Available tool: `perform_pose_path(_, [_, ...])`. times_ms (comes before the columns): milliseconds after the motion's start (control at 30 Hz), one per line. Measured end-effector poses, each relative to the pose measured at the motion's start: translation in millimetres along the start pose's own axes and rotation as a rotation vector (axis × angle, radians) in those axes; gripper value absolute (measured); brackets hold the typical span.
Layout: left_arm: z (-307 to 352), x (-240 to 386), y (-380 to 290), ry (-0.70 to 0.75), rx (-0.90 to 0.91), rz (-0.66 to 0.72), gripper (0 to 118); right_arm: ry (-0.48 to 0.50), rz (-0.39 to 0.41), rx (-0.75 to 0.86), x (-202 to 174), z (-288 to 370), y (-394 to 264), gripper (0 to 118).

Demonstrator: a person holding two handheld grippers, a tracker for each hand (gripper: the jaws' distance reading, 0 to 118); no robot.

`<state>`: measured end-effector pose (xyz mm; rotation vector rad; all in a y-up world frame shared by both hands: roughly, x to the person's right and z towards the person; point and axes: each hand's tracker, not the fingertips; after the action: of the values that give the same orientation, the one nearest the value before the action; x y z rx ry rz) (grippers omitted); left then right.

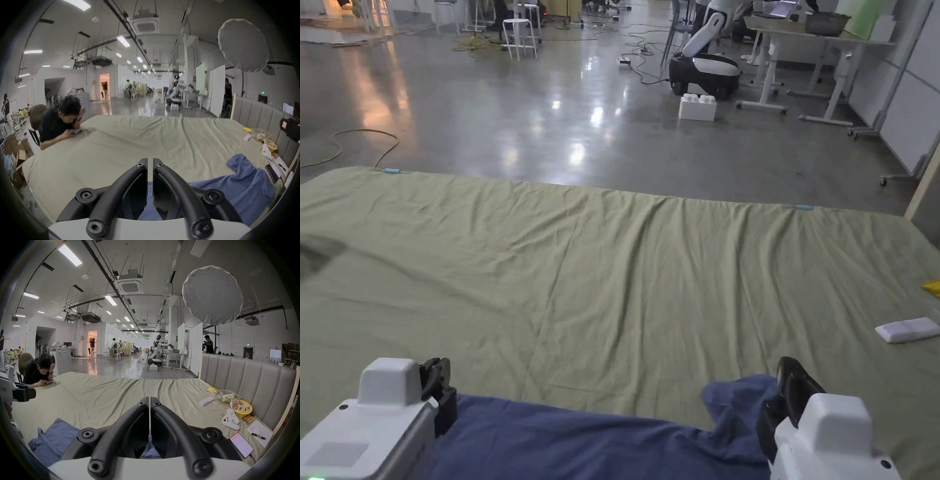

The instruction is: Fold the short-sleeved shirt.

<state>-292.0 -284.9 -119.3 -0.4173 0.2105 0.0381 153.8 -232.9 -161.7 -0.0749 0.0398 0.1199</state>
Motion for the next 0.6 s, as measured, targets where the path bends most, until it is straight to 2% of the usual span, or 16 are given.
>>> perform_pose_path(167, [-69, -33, 1, -0.026, -0.232, 0.041, 6, -0.007, 0.002, -0.055, 8, -7, -10, 2])
perform_pose_path(300, [-120, -41, 4, -0.022, -0.398, 0.015, 7, -0.013, -0.008, -0.111, 13, -14, -21, 2])
perform_pose_path(333, [-132, -42, 4, -0.034, -0.424, 0.012, 12, -0.016, -0.016, -0.126, 15, -15, -24, 2])
perform_pose_path(367, [-142, -42, 4, -0.032, -0.440, 0.005, 22, -0.018, -0.011, -0.130, 16, -16, -26, 2])
perform_pose_path(433, [-160, -39, 4, -0.028, -0.524, 0.008, 60, -0.024, -0.006, -0.149, 18, -16, -29, 2])
perform_pose_path(467, [-171, -38, 3, -0.032, -0.558, 0.009, 70, -0.027, -0.004, -0.158, 20, -17, -31, 2])
perform_pose_path(600, [-199, -33, -7, -0.051, -0.650, 0.006, 72, -0.039, 0.012, -0.194, 26, -20, -37, 2])
